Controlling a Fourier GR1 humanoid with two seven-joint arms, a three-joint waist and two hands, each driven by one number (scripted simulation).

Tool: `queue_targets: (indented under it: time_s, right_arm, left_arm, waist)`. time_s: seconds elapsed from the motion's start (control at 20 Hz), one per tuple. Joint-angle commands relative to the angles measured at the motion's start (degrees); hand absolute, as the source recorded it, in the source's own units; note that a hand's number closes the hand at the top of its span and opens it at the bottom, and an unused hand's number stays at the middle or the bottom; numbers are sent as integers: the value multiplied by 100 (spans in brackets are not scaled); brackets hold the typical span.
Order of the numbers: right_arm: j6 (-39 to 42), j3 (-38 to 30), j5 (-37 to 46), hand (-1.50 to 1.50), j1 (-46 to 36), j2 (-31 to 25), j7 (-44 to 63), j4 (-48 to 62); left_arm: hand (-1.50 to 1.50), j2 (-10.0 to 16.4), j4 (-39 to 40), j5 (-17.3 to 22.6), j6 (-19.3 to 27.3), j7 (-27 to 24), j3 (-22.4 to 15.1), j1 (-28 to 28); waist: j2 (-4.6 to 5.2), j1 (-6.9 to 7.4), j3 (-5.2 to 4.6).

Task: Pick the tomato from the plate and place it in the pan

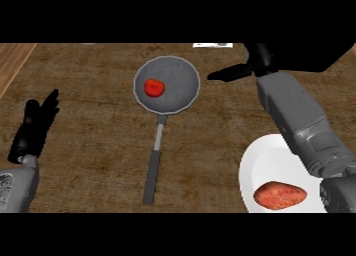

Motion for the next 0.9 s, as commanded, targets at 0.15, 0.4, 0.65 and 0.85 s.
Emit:
queue_targets:
  time_s: [0.15, 0.4, 0.65, 0.85]
  right_arm:
    - [1408, -8, -21, -150, 257, -1085, -155, -43]
    - [1628, 105, 101, -150, 347, -1237, -233, -71]
    - [2138, 126, 146, -150, 685, -1841, -633, -117]
    - [2427, 148, 185, -150, 680, -2087, -690, -104]
  left_arm:
    - [0, 12, -127, 14, 33, 35, 52, 99]
    - [0, -45, -179, 33, 43, 142, 38, 102]
    - [0, -59, -170, 31, 61, 58, 44, 45]
    - [0, -94, -123, -9, 67, -218, 16, 247]
  waist:
    - [-15, -112, 6]
    - [-9, -62, 9]
    - [22, -64, 16]
    - [44, 25, 18]
